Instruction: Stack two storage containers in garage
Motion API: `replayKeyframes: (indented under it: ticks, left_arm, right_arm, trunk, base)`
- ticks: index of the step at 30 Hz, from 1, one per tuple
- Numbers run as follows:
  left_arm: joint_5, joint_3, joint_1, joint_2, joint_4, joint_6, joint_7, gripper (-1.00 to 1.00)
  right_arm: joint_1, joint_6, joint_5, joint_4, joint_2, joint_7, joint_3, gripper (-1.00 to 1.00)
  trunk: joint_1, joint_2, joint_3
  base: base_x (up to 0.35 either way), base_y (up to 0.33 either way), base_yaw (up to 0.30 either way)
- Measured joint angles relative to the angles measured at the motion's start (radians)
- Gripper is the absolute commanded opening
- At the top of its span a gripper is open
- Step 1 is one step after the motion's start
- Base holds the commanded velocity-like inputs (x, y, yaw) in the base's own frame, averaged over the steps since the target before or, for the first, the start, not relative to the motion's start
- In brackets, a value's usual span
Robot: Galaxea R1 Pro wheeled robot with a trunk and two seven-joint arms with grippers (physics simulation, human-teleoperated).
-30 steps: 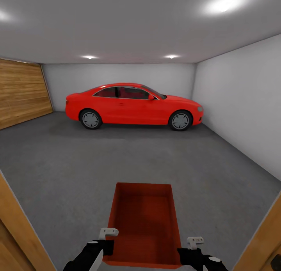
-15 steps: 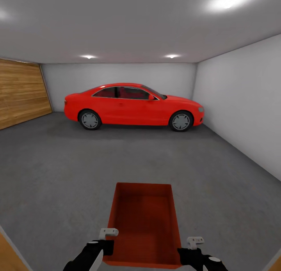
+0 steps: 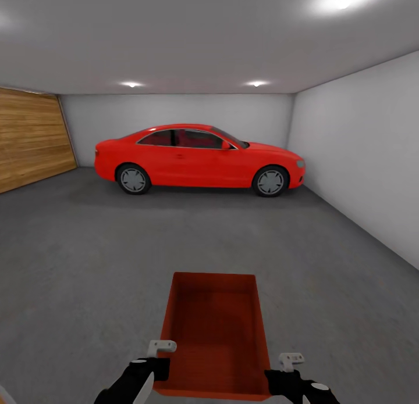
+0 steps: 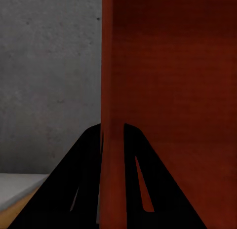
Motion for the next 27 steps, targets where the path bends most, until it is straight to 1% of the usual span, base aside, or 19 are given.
replayKeyframes:
  ticks: [8, 10, 15, 16, 17, 27]
  left_arm:
    - [0.0, 0.0, 0.0, 0.0, 0.001, -0.001, 0.0, -1.0]
    - [0.0, 0.0, 0.0, 0.0, 0.001, -0.001, 0.0, -1.0]
    - [0.0, 0.0, 0.0, 0.0, 0.001, -0.001, 0.0, -1.0]
    - [-0.001, 0.0, 0.0, -0.002, 0.002, -0.001, 0.002, -1.0]
    - [0.0, 0.0, 0.0, 0.0, 0.0, 0.0, 0.0, -1.0]
    - [0.0, 0.0, 0.0, 0.0, 0.001, -0.001, 0.0, -1.0]
  right_arm:
    - [0.0, 0.0, 0.0, 0.0, 0.0, 0.0, 0.0, -1.0]
    - [0.0, 0.0, 0.0, 0.0, 0.0, 0.0, 0.0, -1.0]
    - [0.0, 0.0, 0.0, 0.0, 0.0, 0.0, 0.0, -1.0]
    - [0.0, 0.0, 0.009, 0.001, -0.001, 0.006, -0.009, -1.0]
    - [0.0, 0.0, 0.001, 0.0, 0.0, 0.0, -0.001, -1.0]
    - [0.0, 0.0, 0.0, 0.0, 0.0, 0.0, 0.0, -1.0]
  trunk:
    - [0.0, 0.0, 0.0]
    - [0.0, 0.0, 0.0]
    - [0.0, 0.0, 0.0]
    - [0.0, 0.0, 0.0]
    - [0.0, 0.0, 0.0]
    - [0.0, 0.0, 0.0]
  base:
    - [0.007, 0.0, 0.0]
    - [0.152, 0.0, 0.0]
    - [0.289, 0.0, 0.0]
    - [0.248, 0.0, 0.0]
    - [0.163, 0.0, 0.0]
    - [0.029, -0.002, 0.0]
